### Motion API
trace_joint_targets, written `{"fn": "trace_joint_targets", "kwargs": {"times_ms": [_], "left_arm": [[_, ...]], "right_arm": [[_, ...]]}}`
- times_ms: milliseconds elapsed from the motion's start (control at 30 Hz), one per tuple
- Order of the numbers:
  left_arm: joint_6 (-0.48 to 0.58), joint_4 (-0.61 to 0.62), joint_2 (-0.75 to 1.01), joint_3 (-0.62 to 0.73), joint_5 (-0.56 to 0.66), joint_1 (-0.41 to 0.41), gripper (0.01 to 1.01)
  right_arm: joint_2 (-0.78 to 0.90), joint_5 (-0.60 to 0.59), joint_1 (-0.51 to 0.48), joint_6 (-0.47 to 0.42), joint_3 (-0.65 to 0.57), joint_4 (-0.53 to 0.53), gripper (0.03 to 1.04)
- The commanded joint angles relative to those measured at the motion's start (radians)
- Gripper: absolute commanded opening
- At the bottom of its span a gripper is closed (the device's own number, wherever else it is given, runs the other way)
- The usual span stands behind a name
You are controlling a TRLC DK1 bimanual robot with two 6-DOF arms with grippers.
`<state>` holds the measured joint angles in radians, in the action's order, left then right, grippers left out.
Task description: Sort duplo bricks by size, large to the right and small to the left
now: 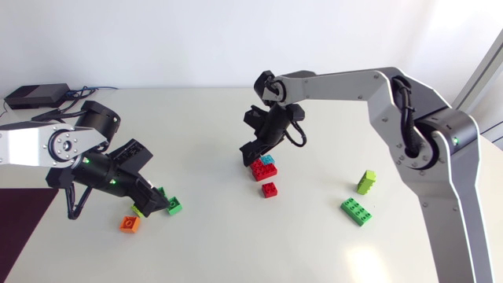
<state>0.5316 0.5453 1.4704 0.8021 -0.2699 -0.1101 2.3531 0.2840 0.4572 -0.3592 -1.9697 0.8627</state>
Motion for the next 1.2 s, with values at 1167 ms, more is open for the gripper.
{"fn": "trace_joint_targets", "kwargs": {"times_ms": [1167], "left_arm": [[0.021,0.012,-0.088,-0.084,-0.042,0.012,0.985]], "right_arm": [[-0.364,0.006,0.094,0.009,0.454,-0.014,0.96]]}}
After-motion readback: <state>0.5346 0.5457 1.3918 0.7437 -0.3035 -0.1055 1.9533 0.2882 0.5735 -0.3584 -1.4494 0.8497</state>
